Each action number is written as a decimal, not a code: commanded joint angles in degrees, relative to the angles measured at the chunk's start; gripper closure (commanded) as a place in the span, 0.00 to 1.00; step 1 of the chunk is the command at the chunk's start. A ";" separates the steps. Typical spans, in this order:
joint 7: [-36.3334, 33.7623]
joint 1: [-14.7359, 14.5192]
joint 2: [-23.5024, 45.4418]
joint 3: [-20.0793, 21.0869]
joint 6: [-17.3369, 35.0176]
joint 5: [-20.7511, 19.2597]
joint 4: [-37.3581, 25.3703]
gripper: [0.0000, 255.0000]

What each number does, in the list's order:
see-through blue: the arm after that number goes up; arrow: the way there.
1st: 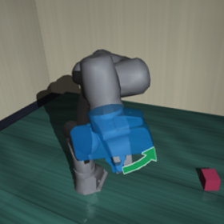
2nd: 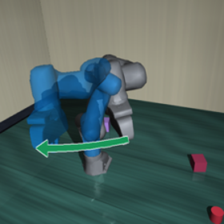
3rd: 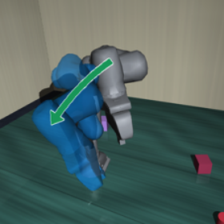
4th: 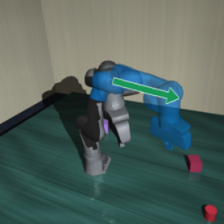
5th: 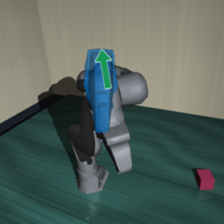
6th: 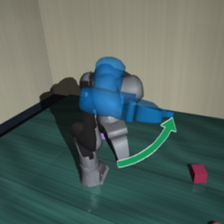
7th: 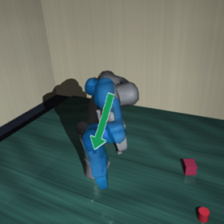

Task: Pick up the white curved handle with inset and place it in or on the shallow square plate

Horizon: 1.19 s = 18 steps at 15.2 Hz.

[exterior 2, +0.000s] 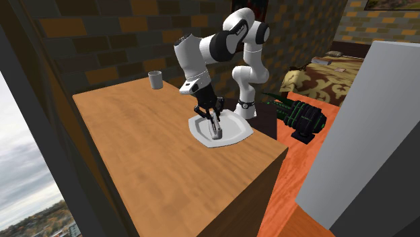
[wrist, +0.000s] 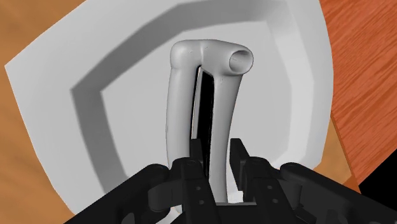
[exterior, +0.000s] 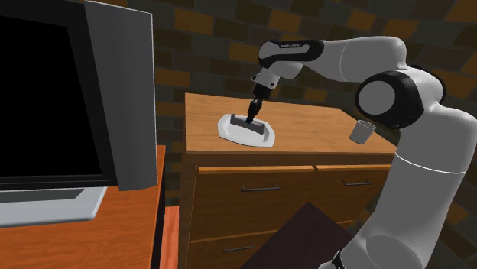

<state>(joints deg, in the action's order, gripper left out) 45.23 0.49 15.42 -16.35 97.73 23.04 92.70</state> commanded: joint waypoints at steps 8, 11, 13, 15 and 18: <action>-0.16 0.41 0.17 -0.20 -1.90 -0.09 -2.01 0.00; -0.57 1.73 1.14 -0.72 -7.45 -0.10 -8.32 0.00; -0.57 1.74 1.13 -0.71 -7.45 -0.11 -8.31 0.00; -0.57 1.74 1.14 -0.71 -7.45 -0.11 -8.32 0.00; -0.57 1.74 1.14 -0.71 -7.45 -0.11 -8.32 0.00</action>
<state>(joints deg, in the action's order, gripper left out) 44.66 2.22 16.56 -17.06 90.30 22.93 84.39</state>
